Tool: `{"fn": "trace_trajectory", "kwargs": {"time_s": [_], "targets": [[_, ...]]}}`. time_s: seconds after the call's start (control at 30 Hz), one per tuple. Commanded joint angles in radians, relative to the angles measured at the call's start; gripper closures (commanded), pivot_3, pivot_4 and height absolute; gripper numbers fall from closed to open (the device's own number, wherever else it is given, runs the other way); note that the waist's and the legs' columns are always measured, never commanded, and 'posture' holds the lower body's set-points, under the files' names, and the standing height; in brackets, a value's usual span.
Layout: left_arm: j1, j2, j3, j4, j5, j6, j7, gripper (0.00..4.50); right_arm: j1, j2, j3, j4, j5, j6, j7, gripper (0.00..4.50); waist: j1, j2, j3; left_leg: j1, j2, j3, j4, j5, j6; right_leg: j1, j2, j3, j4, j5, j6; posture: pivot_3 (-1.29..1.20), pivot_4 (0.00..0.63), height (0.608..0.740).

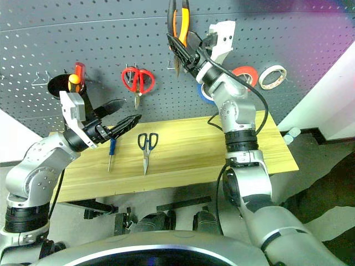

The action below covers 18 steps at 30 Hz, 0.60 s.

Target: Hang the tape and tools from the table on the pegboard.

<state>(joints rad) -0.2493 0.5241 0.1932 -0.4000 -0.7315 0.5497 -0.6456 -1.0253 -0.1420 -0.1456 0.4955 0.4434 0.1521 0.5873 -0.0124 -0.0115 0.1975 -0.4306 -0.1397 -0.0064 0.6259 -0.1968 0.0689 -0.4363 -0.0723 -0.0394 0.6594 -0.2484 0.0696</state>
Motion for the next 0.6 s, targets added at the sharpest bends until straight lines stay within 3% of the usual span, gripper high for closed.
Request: {"fn": "trace_trajectory", "kwargs": {"time_s": [0.03,0.6], "targets": [[0.006,0.005,0.023,-0.045,-0.015,-0.008,0.009,0.00,-0.093,0.003,-0.022,0.057,-0.013,-0.098,0.014,1.80,0.000,0.000,0.000,0.000,0.000,0.000,0.001,0.000,0.000,0.000,0.000,0.000,0.001,0.000,0.000,0.03,0.108,0.726],[0.050,0.010,0.029,-0.092,-0.029,0.012,0.034,0.00,-0.243,0.029,-0.054,0.331,-0.038,-0.263,0.024,1.80,0.001,0.000,0.000,0.001,0.000,0.000,0.003,0.000,0.000,-0.003,0.000,0.001,0.005,0.000,-0.001,0.06,0.143,0.726]]}}
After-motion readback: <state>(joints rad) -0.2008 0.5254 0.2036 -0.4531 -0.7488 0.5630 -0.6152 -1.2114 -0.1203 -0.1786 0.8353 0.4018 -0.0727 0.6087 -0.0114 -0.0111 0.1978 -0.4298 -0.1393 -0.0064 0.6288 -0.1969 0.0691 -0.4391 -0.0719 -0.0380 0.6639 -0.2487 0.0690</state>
